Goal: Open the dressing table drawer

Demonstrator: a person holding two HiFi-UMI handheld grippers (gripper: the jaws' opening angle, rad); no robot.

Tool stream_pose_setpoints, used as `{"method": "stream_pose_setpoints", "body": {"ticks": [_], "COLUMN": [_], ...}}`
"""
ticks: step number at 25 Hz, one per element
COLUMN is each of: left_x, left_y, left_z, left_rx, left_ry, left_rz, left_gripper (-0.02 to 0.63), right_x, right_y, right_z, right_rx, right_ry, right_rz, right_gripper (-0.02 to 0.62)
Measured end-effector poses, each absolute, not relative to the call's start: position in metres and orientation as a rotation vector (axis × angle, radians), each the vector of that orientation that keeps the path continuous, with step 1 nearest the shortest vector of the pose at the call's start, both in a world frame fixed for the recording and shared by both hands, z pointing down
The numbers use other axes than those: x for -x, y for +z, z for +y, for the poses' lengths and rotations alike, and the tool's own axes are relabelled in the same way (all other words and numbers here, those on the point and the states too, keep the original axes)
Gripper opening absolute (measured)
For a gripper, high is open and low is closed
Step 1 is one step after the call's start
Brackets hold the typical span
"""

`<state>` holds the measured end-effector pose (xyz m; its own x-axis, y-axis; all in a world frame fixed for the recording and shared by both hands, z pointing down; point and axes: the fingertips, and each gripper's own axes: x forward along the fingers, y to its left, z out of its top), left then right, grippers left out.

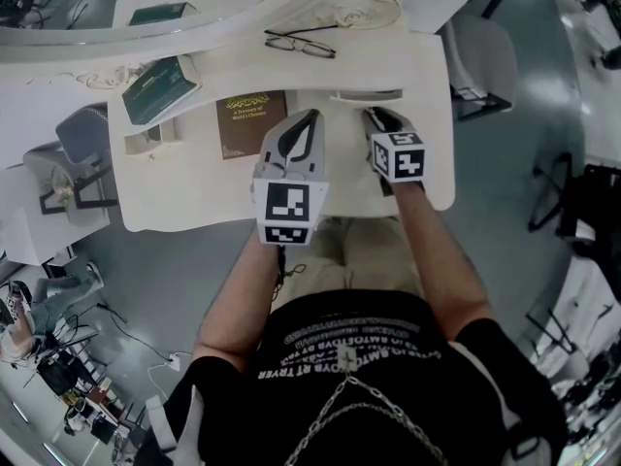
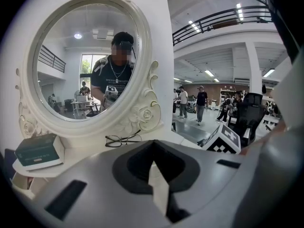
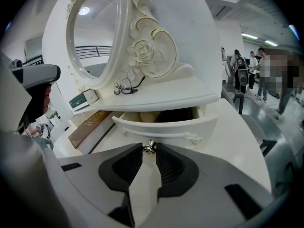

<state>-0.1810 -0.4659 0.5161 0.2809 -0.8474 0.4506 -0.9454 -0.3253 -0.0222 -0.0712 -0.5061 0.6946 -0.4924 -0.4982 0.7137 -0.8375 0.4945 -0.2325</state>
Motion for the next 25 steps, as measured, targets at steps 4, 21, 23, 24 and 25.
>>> {"method": "stream_pose_setpoints", "body": {"ticks": [4, 21, 23, 24, 25], "left_x": [0.180, 0.175, 0.173, 0.172, 0.171], "left_y": [0.515, 0.510, 0.509, 0.509, 0.510], "left_z": [-0.463, -0.453, -0.451, -0.450, -0.449], "left_rx": [-2.306, -2.330, -2.335, -2.338, -2.340], "left_ry": [0.567, 0.574, 0.573, 0.575, 0.577], "left_rz": [-1.650, -1.645, -1.641, -1.638, -1.636], "left_gripper": [0.004, 0.003, 0.003, 0.005, 0.003], "right_x": [0.070, 0.065, 0.063, 0.062, 0.062], "right_y": [0.696, 0.696, 0.695, 0.696, 0.696], "right_z": [-0.503, -0.487, -0.485, -0.484, -0.483], "right_rx": [-1.093, -1.078, -1.081, -1.082, -1.079], "right_ry": [0.773, 0.769, 0.767, 0.766, 0.766], "right_rz": [-2.169, -2.172, -2.169, -2.168, -2.170], "right_gripper": [0.087, 0.086, 0.086, 0.086, 0.086]}}
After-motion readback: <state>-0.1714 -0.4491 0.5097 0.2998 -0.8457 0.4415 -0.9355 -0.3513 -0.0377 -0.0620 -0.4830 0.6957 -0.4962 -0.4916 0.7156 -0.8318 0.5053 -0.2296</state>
